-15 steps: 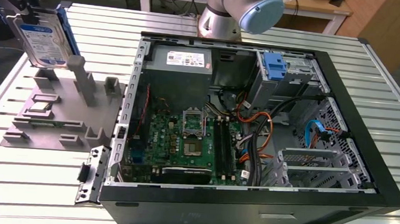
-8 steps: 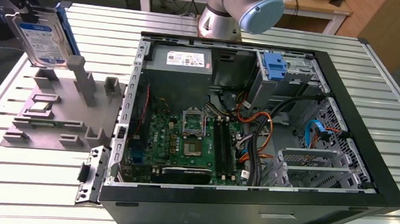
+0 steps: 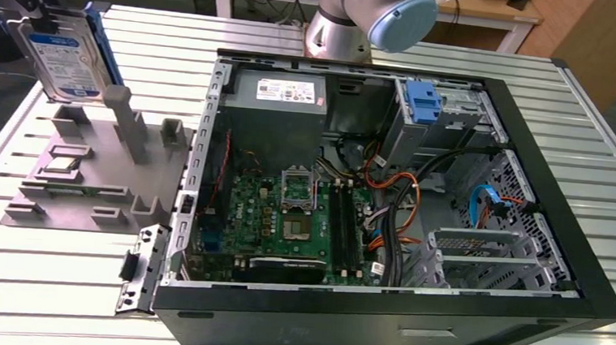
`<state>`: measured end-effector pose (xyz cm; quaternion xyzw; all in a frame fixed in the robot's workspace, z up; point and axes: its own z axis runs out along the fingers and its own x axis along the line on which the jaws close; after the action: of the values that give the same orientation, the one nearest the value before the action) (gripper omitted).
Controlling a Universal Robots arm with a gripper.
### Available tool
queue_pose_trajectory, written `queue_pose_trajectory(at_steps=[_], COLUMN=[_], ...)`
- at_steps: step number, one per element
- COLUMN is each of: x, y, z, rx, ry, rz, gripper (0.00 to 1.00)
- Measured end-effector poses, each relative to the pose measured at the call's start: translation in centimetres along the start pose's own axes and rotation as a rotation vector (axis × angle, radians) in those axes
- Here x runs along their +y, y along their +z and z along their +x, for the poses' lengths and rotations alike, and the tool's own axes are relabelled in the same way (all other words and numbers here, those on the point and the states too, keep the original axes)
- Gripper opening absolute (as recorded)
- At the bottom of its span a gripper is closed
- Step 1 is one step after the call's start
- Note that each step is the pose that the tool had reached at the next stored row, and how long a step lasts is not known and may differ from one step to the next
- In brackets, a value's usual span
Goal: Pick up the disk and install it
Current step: 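Pick up the disk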
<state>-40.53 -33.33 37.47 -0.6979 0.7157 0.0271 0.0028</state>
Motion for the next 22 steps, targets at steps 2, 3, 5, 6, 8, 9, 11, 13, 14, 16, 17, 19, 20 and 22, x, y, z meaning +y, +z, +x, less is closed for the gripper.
queue_pose_trajectory(at_steps=[2,3,5,6,8,9,11,13,14,16,17,19,20,22], x=[0.00,0.00,0.01,0.01,0.02,0.02,0.03,0.03,0.03,0.04,0.04,0.04,0.04,0.04], y=[-0.08,-0.11,-0.23,-0.29,-0.47,-0.56,-0.74,-0.87,-0.92,-1.01,-1.06,-1.16,-1.20,-1.27], z=[0.00,-0.01,-0.01,-0.01,-0.02,-0.02,-0.03,-0.03,-0.04,-0.04,-0.04,-0.05,-0.05,-0.05], rx=[0.0000,0.0000,0.0000,0.0000,0.0000,0.0000,0.0000,-0.0001,0.0000,0.0000,-0.0001,0.0000,0.0000,0.0000], ry=[0.000,0.000,0.000,0.000,0.000,0.000,0.000,0.000,0.000,0.000,0.000,0.000,0.000,0.000], rz=[-0.0001,0.0000,-0.0001,-0.0001,-0.0001,-0.0001,0.0000,0.0001,0.0000,0.0000,0.0001,-0.0001,0.0000,0.0000], gripper=[0.35,0.35,0.35,0.35,0.35,0.35,0.35,0.35,0.35,0.35,0.35,0.35,0.35,0.35])
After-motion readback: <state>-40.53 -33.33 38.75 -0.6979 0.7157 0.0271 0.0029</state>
